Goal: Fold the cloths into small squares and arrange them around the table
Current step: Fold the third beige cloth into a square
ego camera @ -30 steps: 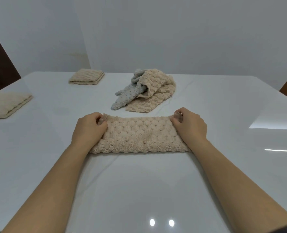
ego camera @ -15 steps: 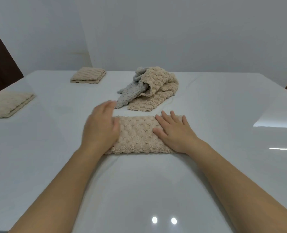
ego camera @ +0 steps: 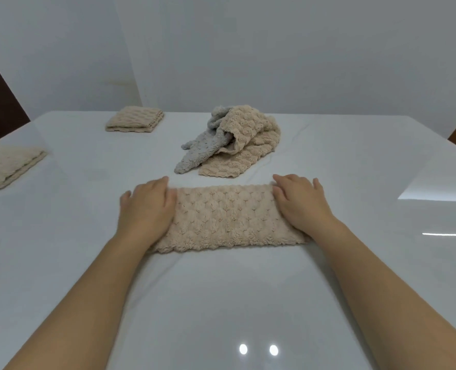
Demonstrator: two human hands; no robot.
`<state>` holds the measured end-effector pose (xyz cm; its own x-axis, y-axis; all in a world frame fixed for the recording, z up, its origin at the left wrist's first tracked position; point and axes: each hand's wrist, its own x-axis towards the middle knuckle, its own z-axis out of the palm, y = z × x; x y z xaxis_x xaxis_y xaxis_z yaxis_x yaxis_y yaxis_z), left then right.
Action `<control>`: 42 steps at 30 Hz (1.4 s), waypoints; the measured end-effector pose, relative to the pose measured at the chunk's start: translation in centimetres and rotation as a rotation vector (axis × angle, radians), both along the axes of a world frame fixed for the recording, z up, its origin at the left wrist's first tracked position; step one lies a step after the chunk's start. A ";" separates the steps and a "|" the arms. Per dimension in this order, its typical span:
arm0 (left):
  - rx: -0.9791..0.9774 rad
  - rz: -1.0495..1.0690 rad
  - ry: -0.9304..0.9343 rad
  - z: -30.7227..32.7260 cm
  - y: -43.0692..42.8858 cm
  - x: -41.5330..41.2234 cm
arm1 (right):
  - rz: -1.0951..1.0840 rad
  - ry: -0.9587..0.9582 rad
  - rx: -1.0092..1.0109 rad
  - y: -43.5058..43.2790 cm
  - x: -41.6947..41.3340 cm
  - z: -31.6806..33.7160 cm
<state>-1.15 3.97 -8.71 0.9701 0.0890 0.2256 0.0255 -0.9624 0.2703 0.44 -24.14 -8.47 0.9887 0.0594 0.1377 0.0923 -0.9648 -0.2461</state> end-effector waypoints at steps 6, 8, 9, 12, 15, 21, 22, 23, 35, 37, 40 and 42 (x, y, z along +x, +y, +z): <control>-0.133 0.033 0.030 0.0 1.3 1.3 | 0.056 -0.001 0.041 -1.0 0.4 0.3; -0.272 -0.017 0.003 0.1 1.4 1.1 | 0.097 -0.032 0.206 -1.2 0.0 0.4; -0.370 -0.040 -0.005 0.1 1.5 0.9 | 0.109 -0.045 0.316 -1.2 -0.2 0.4; -0.616 -0.075 -0.059 0.4 1.6 0.4 | 0.081 -0.081 0.618 -1.3 -0.8 0.6; -0.819 -0.056 -0.119 0.8 1.7 0.1 | 0.034 -0.029 0.967 -1.5 -1.1 1.2; -1.278 -0.049 -0.083 1.0 1.8 0.2 | 0.037 0.150 1.483 -1.6 -1.4 1.5; -1.322 -0.052 -0.069 1.0 1.8 0.3 | 0.043 0.152 1.528 -1.5 -1.4 1.5; -1.351 -0.054 -0.058 1.0 1.9 0.3 | 0.042 0.149 1.554 -1.4 -1.5 1.5; -1.428 0.044 -0.061 0.4 1.9 0.8 | -0.039 0.037 1.467 -1.5 -1.2 0.8; -1.377 0.054 -0.100 0.3 1.8 0.9 | -0.076 -0.070 1.363 -1.5 -1.0 0.6; -1.151 0.076 -0.180 0.1 1.3 0.9 | -0.110 -0.257 1.115 -1.2 -0.8 0.2; -0.962 0.073 -0.234 0.1 1.0 0.6 | -0.114 -0.326 0.992 -0.9 -0.8 0.1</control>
<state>-0.56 4.93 -8.65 0.8953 0.3924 0.2107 -0.0777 -0.3284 0.9414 -0.35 -25.05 -8.33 0.8875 -0.3168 0.3345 0.2179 -0.3511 -0.9106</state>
